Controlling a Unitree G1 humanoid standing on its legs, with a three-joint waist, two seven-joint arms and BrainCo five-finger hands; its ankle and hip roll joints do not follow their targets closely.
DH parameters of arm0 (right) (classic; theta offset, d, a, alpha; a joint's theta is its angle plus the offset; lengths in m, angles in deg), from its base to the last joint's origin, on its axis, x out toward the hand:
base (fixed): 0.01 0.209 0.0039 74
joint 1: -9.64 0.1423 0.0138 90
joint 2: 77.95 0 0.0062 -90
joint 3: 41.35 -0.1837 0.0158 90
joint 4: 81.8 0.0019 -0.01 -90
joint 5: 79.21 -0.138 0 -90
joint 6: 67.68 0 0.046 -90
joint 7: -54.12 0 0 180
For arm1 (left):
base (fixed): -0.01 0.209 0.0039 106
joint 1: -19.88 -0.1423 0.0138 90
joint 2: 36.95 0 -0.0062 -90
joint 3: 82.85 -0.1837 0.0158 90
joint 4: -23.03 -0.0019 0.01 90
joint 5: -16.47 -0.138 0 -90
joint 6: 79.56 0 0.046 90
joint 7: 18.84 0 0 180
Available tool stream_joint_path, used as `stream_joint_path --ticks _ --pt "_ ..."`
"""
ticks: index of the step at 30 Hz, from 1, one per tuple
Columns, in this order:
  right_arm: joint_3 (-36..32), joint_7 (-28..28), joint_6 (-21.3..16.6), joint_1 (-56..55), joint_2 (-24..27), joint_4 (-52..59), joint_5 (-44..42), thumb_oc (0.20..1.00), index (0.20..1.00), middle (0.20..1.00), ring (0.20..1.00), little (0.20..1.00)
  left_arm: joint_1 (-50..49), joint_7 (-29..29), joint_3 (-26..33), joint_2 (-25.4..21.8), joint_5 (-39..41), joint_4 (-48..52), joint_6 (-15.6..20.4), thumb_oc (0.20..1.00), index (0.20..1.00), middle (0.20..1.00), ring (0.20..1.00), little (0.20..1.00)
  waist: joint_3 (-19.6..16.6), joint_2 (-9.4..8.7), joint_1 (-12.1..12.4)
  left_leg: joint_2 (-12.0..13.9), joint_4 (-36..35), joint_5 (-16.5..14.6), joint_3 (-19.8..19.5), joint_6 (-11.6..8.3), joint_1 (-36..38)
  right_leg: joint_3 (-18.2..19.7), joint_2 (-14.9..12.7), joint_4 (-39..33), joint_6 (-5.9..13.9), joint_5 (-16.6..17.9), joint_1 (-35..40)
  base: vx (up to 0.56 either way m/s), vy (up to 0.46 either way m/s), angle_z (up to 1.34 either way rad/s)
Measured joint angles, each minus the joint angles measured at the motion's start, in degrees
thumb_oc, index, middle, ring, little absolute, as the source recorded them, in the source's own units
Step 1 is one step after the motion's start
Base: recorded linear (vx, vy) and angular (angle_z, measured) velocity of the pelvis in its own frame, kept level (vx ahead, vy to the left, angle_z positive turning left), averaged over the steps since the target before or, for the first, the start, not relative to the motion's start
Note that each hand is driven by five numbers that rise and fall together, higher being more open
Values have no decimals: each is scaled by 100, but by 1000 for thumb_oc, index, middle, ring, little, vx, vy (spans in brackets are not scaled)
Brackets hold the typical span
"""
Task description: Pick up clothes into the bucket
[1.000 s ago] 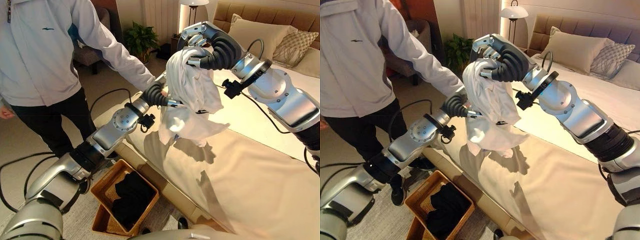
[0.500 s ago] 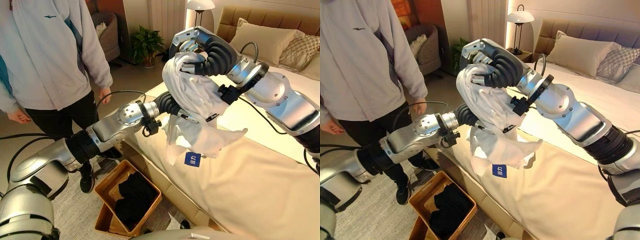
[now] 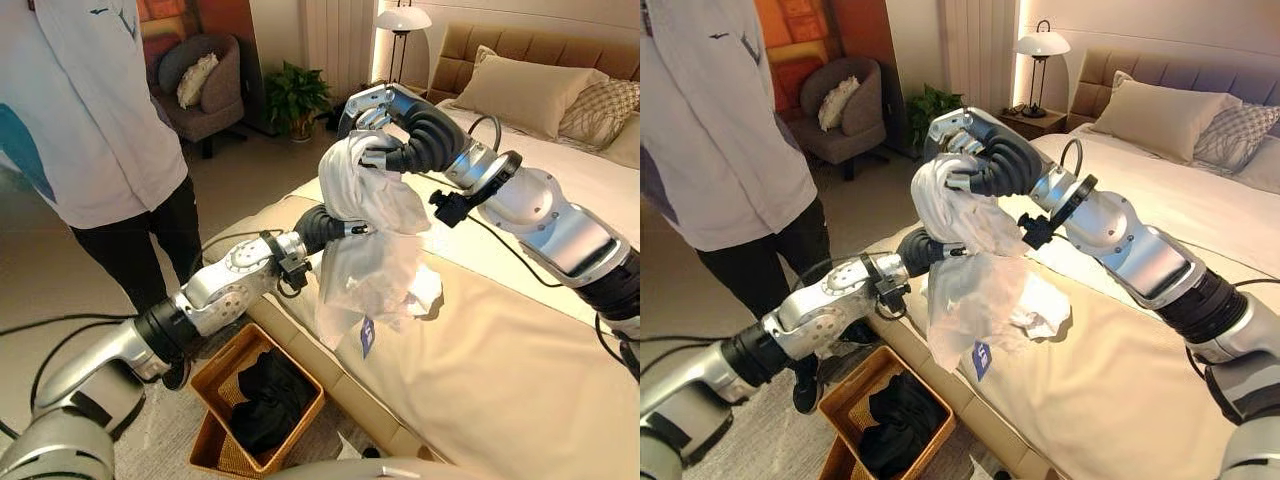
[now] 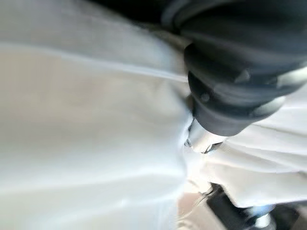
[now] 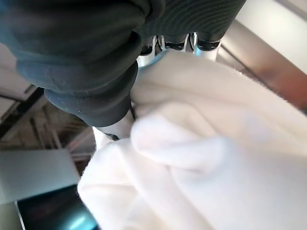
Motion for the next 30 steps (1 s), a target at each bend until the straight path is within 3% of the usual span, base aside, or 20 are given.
stream_joint_path --ticks 1,2,8,11,17,19,23,25,30 --pt "-66 1 0 -75 -27 0 36 664 664 664 664 664 -112 -18 119 105 47 -18 -2 200 200 200 200 200 -2 -3 2 0 0 1 0 0 0 0 0 1 0 0 -1 0 0 0" --pt "-164 8 2 -198 -80 -5 96 1000 1000 1000 1000 1000 -285 -55 286 255 153 -71 -5 200 200 200 200 200 -2 -3 18 0 0 1 0 0 -4 -1 -1 1 0 0 -2 0 0 0" --pt "-820 57 12 -747 -247 -17 240 1000 1000 1000 1000 1000 -1089 -320 1287 924 239 -384 17 200 200 200 200 200 -1 -5 17 2 -1 -8 -6 11 -6 -12 -1 -3 4 -10 0 0 0 0" --pt "-1099 116 27 -952 -328 -19 334 1000 1000 1000 1000 1000 -1252 -488 1554 956 346 -473 43 200 200 200 200 200 0 -7 21 7 -2 -11 -12 14 -10 -24 1 -3 21 -22 1 4 3 2" --pt "-2416 277 82 -2649 -897 -259 367 1000 1000 1000 1000 1000 -1865 -748 2644 1091 266 -464 379 200 200 200 200 200 7 -34 67 3 -2 -17 -50 20 -33 -63 -5 3 36 -60 -7 4 8 3" --pt "-3087 282 39 -3569 -1565 -540 362 1000 1000 1000 1000 1000 -2074 -800 3005 1133 -118 -434 445 200 200 200 200 200 29 -97 145 10 -2 -19 -71 19 -26 -69 5 9 22 -81 -16 0 0 0" --pt "-3446 216 260 -4782 -2067 -1173 386 1000 1000 1000 1000 1000 -2374 -1017 3708 1156 -763 -386 627 200 200 200 200 200 125 -79 180 -8 -1 -48 -141 61 -148 -113 -16 82 24 -116 -138 -26 9 7" --pt "-3640 227 340 -5604 -2520 -2235 708 1000 1000 1000 1000 1000 -2594 -1217 4308 1085 -1491 -359 820 200 200 200 200 200 201 -115 197 -8 0 -27 -159 28 -199 -165 -23 102 30 -144 -180 -51 9 10" --pt "-3606 216 534 -6472 -2858 -3197 1611 1000 1000 1000 1000 1000 -2818 -1780 5046 1050 -2689 -305 1162 200 200 200 200 200 580 -64 169 -44 12 -23 -223 30 -298 -246 -72 148 55 -168 -255 -66 10 8"
